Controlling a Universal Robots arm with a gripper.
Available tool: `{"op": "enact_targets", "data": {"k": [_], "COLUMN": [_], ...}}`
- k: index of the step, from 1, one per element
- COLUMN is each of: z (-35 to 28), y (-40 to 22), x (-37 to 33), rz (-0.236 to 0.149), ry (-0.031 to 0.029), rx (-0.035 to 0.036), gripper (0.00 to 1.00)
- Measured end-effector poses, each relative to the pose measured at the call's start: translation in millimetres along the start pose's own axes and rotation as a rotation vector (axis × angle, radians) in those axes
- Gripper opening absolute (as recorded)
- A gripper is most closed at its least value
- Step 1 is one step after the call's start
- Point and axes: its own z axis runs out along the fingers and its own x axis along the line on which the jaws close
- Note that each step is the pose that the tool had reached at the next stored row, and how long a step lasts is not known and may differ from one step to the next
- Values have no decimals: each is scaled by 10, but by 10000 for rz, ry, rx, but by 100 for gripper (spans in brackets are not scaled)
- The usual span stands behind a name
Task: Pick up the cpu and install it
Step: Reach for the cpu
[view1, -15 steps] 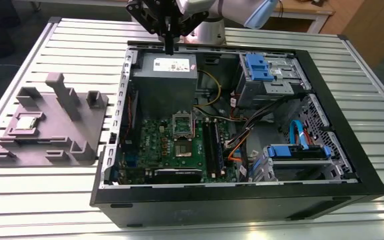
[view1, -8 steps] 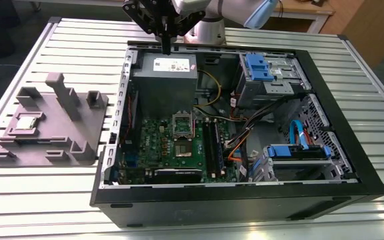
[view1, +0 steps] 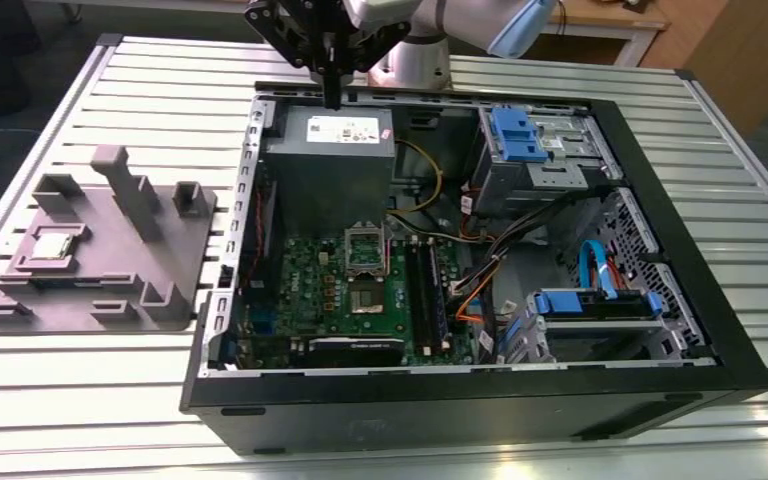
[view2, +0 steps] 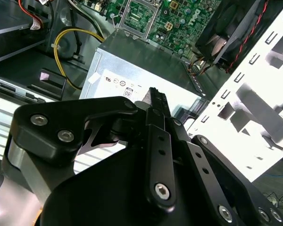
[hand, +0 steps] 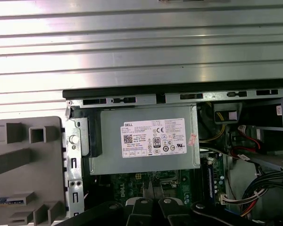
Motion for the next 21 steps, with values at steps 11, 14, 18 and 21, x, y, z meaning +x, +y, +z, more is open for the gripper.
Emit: {"op": "enact_targets", "data": {"k": [11,14,18,21], "z": [5,5,5,4], "y": [-12,-18,-27,-34], "x": [158,236,351,443], "rz": [0,-1,0,-4], "ry": [-6,-15,-33,-51], "rx": [0,-2,-4,-3], "gripper": [10,10,10,10]}}
